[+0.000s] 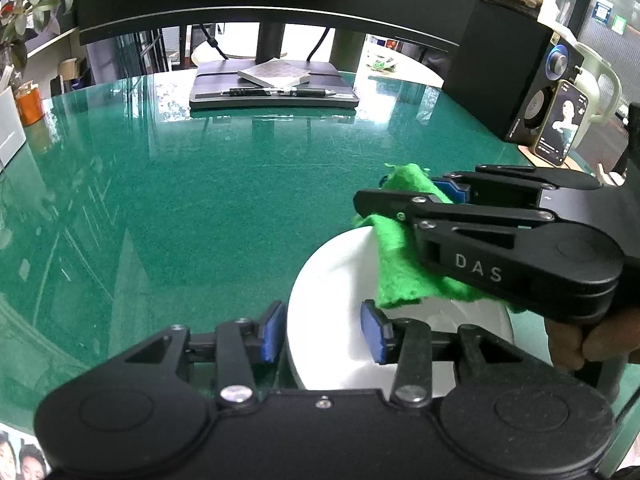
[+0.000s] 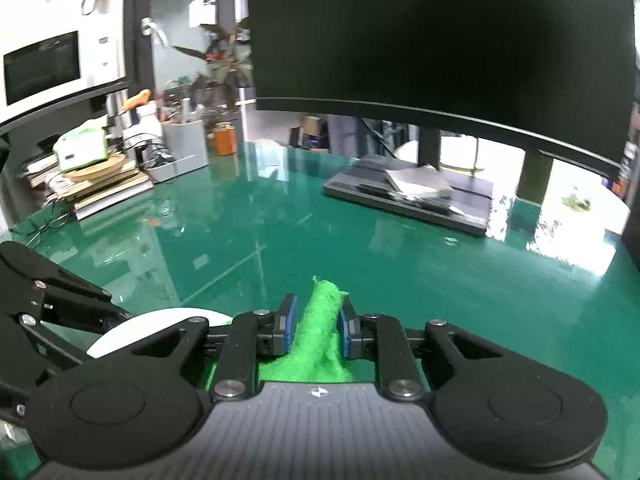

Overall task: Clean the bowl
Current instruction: 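Rub the cloth inside the bowl with the right gripper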

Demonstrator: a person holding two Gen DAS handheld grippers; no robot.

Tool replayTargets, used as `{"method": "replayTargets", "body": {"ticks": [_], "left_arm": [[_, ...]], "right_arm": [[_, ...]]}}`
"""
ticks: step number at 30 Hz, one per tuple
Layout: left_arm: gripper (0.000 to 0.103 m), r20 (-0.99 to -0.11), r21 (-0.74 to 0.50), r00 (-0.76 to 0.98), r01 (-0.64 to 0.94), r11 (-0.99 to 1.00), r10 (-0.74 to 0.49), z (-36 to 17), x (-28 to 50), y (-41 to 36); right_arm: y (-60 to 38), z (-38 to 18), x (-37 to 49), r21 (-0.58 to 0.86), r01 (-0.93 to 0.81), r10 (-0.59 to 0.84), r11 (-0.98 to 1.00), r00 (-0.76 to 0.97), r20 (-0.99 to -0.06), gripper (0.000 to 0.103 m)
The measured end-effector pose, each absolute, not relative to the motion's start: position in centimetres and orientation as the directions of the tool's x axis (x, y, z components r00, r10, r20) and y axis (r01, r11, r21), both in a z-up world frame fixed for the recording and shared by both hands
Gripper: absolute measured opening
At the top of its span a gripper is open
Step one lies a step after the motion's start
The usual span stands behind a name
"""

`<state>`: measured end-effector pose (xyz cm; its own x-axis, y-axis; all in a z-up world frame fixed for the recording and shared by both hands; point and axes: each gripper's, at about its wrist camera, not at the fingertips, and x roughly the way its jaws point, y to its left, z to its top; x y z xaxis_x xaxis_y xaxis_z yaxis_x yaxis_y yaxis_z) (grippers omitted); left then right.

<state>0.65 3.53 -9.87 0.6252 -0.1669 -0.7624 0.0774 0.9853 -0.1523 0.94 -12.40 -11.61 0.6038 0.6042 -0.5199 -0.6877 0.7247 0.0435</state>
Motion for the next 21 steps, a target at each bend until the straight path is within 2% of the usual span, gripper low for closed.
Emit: {"method": "replayTargets", "body": {"ticks": [8,16,21], "left_arm": [[0.043,-0.764,-0.149,0.624,0.080,0.986,-0.166,-9.8,0.5,3.5],[0.044,-0.762,-0.148,0.627,0.079,0.986,-0.165,-9.8,0.4,3.5],[0.046,-0.765,-0.140,0.624,0.079,0.987,-0.158,-9.8,0.4,3.4]], "right_arm": [[-9.8,-11.7,1.0,0.022,-0.732,0.633,0.681,0.572,-0.523,0.021],[-12.6,-11.7,1.1,0.030,-0.651,0.560,0.758,0.627,-0.542,0.023],[-11.0,-11.9,1.4,0.046,-0.655,0.571,0.754,0.619,-0.540,0.023]]}}
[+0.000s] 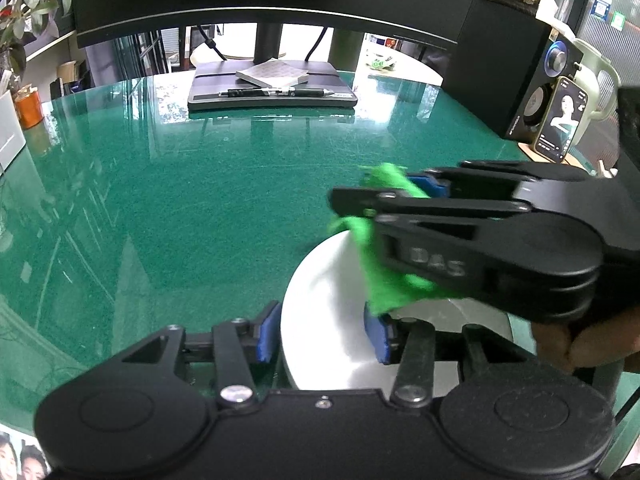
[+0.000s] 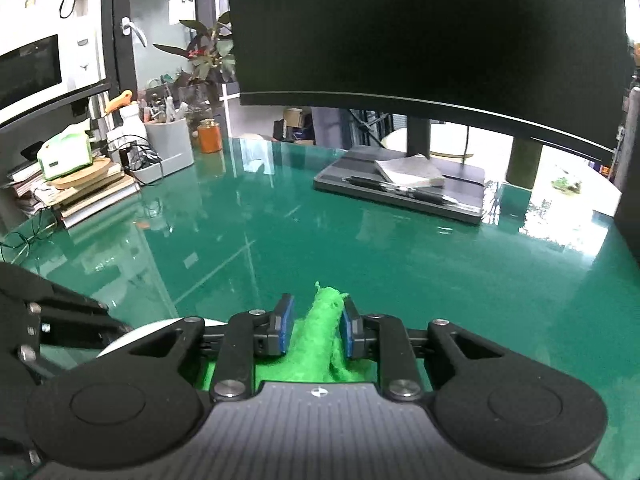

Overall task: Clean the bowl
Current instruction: 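Rub the cloth inside the bowl with the right gripper, then wipe the bowl interior with the right gripper while the left holds the rim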

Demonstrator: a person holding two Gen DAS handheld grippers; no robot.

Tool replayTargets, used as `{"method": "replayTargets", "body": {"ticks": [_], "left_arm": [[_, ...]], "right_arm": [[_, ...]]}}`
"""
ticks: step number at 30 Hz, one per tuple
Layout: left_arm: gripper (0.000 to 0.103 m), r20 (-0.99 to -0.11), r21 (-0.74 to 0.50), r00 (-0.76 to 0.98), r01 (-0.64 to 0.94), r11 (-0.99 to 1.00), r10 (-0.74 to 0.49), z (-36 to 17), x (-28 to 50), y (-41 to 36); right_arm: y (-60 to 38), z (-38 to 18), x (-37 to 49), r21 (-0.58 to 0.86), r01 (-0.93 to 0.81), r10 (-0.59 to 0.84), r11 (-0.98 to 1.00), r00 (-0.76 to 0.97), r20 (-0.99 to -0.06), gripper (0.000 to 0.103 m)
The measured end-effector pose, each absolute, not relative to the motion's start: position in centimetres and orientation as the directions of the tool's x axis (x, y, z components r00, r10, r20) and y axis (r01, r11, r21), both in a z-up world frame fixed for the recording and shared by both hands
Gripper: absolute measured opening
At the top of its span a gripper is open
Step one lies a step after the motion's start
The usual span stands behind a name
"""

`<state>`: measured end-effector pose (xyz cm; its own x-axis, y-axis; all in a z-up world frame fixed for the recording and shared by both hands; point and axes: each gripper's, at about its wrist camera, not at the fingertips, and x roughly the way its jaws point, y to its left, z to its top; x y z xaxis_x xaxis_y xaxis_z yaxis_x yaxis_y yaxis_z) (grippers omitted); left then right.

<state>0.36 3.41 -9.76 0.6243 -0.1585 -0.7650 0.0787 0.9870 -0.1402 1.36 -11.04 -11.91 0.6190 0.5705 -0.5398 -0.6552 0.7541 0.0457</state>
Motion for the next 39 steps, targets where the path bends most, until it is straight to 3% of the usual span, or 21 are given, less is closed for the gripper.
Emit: {"method": "replayTargets", "body": {"ticks": [14,24,39], "left_arm": [[0.050,-0.765,-0.131,0.626,0.078,0.988,-0.151,-9.8,0.3,3.3],[0.061,-0.768,-0.112,0.626,0.078,0.991,-0.137,-9.9,0.3,3.1],[0.062,-0.770,-0.107,0.624,0.081,0.991,-0.134,-9.9,0.2,3.1]], "right_arm": [[-12.6,-11.7,1.5,0.085,-0.578,0.512,0.812,0.634,-0.579,0.023],[-12.7,-11.7,1.0,0.084,-0.567,0.505,0.819,0.645,-0.573,0.020],[-12.2,-12.0,0.4,0.066,-0.562,0.502,0.825,0.672,-0.544,0.021]]}}
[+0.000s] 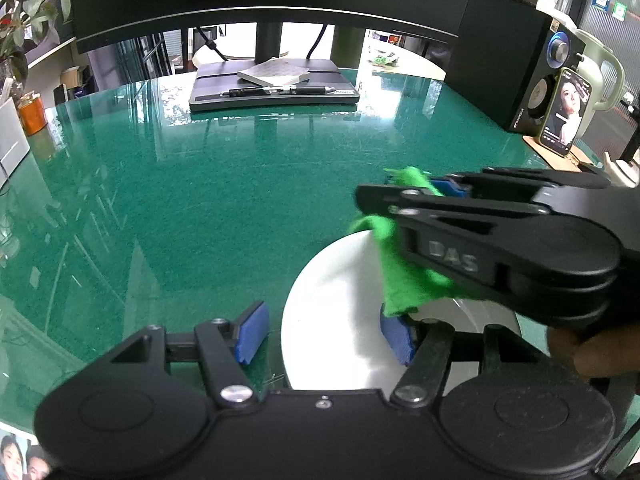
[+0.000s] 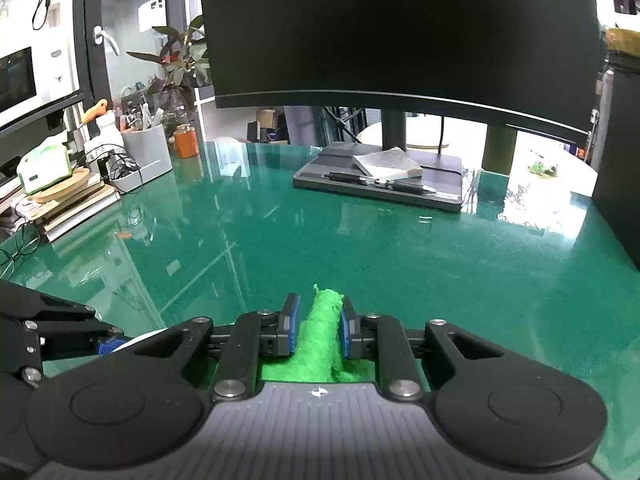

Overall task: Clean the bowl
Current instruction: 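Wipe the bowl interior with the right gripper while the left holds the rim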

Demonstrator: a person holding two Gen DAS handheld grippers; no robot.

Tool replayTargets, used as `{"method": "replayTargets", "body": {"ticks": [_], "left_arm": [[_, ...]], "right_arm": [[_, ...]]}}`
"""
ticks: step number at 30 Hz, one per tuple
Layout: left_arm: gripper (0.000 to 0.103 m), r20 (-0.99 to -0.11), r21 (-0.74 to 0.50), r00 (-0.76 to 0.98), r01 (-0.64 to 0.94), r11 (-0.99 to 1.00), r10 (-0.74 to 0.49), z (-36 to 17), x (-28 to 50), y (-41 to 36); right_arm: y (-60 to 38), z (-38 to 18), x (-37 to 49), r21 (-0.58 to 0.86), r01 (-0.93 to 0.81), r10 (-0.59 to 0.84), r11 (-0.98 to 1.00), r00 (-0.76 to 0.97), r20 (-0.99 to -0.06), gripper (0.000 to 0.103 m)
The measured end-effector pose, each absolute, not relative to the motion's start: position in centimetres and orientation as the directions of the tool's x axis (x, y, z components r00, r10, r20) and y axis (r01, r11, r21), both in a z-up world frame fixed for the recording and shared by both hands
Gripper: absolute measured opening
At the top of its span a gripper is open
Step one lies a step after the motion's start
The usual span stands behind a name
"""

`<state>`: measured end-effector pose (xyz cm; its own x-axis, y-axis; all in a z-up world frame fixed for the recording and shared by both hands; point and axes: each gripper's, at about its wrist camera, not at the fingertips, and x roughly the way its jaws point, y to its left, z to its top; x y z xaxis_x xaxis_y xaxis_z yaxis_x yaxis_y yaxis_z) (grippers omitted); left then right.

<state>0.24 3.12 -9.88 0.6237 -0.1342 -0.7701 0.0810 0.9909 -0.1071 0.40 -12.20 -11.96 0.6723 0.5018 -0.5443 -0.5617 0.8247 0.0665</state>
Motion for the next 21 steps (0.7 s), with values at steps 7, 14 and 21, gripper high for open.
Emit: {"method": "replayTargets", "body": {"ticks": [7,14,21], "left_arm": [[0.061,-0.791,-0.082,0.599,0.096,0.992,-0.123,-9.3,0.8,3.3],[0.062,-0.787,-0.076,0.600,0.138,0.987,-0.145,-8.9,1.7,3.3],[0.060,-0.791,-0.109,0.590,0.126,0.986,-0.163,-9.5,1.4,3.6]], "right_arm": [[-13.7,-11.6,-0.6,0.065,-0.536,0.469,0.842,0.666,-0.579,0.022],[-14.0,-10.6,-0.6,0.160,-0.531,0.516,0.832,0.637,-0.573,0.046],[-15.1,-10.6,-0.7,0.249,-0.506,0.544,0.826,0.598,-0.589,0.009]]}}
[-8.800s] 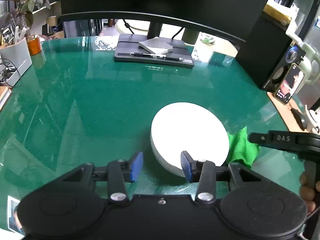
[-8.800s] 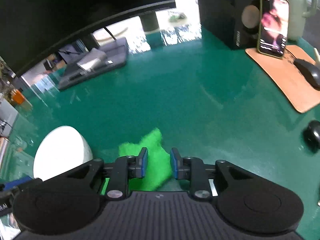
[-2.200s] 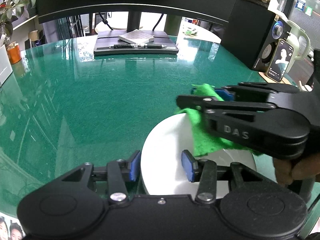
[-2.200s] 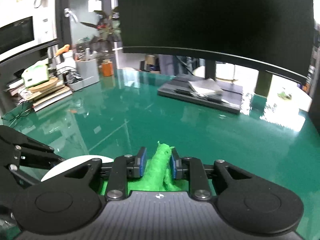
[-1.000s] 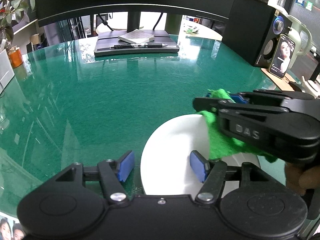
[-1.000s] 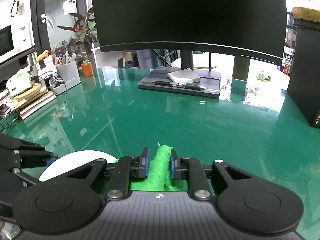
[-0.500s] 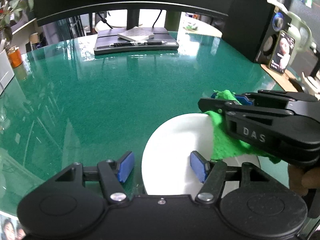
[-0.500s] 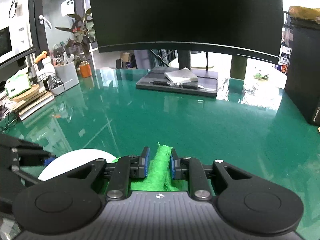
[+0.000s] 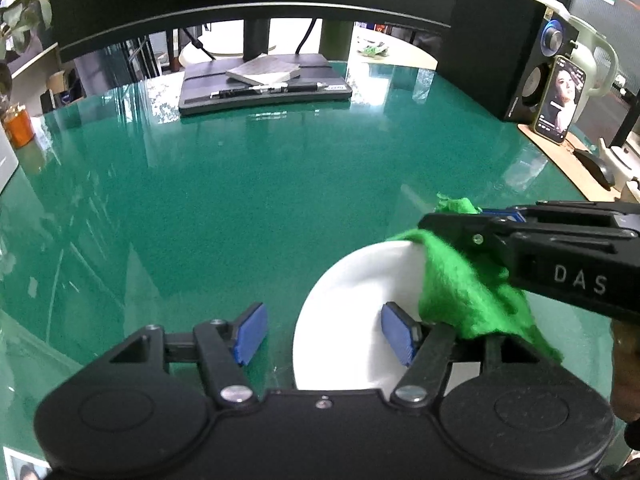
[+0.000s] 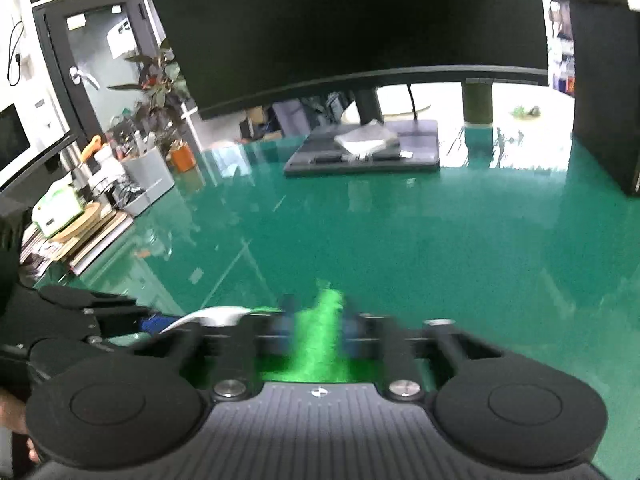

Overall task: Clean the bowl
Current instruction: 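Wipe the bowl interior with the right gripper while the left holds the rim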

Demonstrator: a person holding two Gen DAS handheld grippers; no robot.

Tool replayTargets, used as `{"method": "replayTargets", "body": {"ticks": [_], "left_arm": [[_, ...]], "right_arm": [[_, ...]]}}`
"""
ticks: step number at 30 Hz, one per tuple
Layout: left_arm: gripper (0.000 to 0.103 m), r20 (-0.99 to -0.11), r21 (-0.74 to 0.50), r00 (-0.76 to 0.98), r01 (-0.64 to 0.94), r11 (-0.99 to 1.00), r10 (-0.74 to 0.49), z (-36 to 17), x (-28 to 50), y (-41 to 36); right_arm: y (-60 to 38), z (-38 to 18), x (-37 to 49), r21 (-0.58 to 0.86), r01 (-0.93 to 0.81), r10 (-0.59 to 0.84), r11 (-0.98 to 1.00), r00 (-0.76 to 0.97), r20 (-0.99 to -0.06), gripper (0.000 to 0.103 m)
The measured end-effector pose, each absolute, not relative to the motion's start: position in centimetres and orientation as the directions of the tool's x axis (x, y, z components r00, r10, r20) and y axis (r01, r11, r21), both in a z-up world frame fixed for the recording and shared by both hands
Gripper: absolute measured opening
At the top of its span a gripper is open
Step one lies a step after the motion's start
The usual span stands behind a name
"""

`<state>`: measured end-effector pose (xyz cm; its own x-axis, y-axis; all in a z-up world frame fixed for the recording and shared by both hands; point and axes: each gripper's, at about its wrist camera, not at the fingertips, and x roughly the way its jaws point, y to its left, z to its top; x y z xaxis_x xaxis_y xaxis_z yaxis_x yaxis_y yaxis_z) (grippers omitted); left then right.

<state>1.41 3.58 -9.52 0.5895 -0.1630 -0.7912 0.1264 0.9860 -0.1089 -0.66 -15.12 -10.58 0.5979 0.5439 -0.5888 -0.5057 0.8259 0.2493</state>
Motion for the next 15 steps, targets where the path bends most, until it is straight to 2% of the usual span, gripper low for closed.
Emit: {"method": "replayTargets", "body": {"ticks": [3,5,11,15], "left_arm": [[0.046,-0.790,-0.125,0.588,0.123,0.984,-0.174,-9.6,1.2,3.6],[0.043,-0.786,-0.134,0.591,0.121,0.984,-0.180,-9.5,1.0,3.3],[0.041,-0.780,-0.146,0.603,0.084,0.986,-0.167,-9.6,0.4,3.4],[0.041,-0.778,-0.153,0.606,0.070,0.986,-0.164,-9.6,0.4,3.5]], "right_arm": [[-14.4,-10.7,-0.7,0.221,-0.526,0.543,0.822,0.603,-0.585,0.007],[-13.5,-10.6,-0.5,0.193,-0.554,0.552,0.810,0.606,-0.573,0.007],[-11.4,-10.6,-0.4,0.148,-0.628,0.592,0.764,0.592,-0.547,0.007],[-13.1,-10.5,-1.0,0.139,-0.599,0.563,0.789,0.613,-0.554,0.007]]}}
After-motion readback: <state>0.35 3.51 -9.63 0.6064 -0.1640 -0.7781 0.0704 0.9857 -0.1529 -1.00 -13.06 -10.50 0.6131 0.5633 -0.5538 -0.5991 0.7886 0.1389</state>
